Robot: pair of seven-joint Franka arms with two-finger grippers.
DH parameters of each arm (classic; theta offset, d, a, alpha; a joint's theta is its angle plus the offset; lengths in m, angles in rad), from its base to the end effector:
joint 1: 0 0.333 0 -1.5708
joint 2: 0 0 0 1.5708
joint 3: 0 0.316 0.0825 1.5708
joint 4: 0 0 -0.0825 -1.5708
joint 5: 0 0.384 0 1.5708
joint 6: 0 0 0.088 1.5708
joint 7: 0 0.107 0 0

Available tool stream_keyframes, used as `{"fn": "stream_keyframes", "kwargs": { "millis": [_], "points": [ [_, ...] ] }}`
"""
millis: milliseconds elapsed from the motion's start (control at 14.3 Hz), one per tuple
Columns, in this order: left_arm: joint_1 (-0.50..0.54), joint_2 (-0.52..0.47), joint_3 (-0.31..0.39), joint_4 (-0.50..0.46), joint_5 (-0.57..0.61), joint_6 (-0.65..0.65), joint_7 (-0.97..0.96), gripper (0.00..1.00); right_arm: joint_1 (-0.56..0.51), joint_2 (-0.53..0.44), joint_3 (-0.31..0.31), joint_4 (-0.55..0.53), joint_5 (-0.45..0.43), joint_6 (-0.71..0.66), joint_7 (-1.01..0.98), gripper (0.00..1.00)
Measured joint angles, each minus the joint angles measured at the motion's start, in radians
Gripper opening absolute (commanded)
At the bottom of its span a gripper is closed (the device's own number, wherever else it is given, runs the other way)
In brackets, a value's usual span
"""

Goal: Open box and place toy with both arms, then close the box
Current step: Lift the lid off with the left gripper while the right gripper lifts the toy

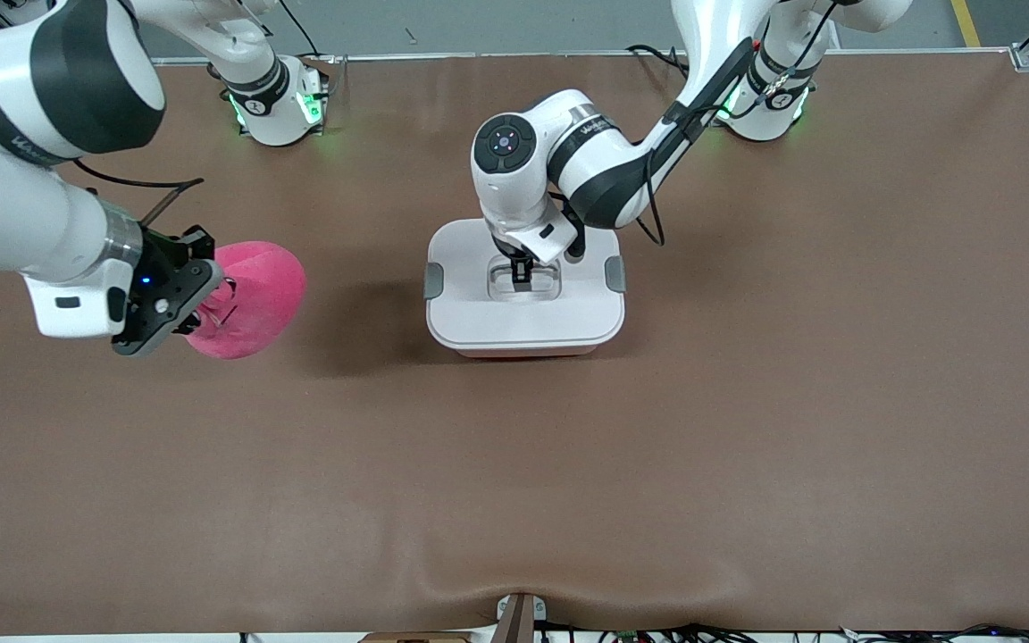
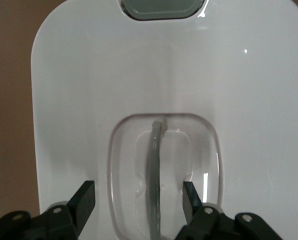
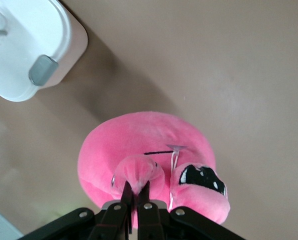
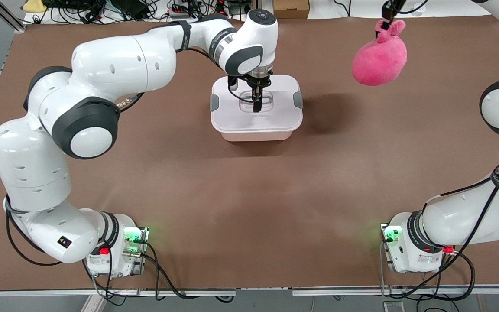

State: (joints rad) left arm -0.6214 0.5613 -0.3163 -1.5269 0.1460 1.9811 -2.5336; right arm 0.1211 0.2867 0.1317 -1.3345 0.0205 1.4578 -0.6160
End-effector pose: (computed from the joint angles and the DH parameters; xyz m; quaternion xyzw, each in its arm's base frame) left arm 0.4406 -0.5299 0.3372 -0.7063 -0.7066 0.0117 0.0414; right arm 0.6075 0.1473 0.5574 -0.9042 -0.4186 0.0738 0.0430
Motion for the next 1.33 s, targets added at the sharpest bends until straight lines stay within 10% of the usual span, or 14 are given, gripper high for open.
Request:
{"fn": "stream_keyframes", "kwargs": {
  "millis": [280,910,1331],
  "points": [
    [0.0,0.008,0.0,0.0,0.0,0.006,0.0,0.68,0.024,0.002,0.006,-0.002,0.0,0.021,-0.113,0.0],
    [-0.001,0.008,0.0,0.021,0.0,0.009,0.0,0.04,0.086,-0.001,0.008,-0.015,0.001,0.054,-0.438,0.0],
    [0.0,0.007,0.003,0.029,0.014,0.015,0.0,0.0,0.086,-0.021,0.008,-0.013,0.018,0.058,-0.679,0.0]
  ]
}}
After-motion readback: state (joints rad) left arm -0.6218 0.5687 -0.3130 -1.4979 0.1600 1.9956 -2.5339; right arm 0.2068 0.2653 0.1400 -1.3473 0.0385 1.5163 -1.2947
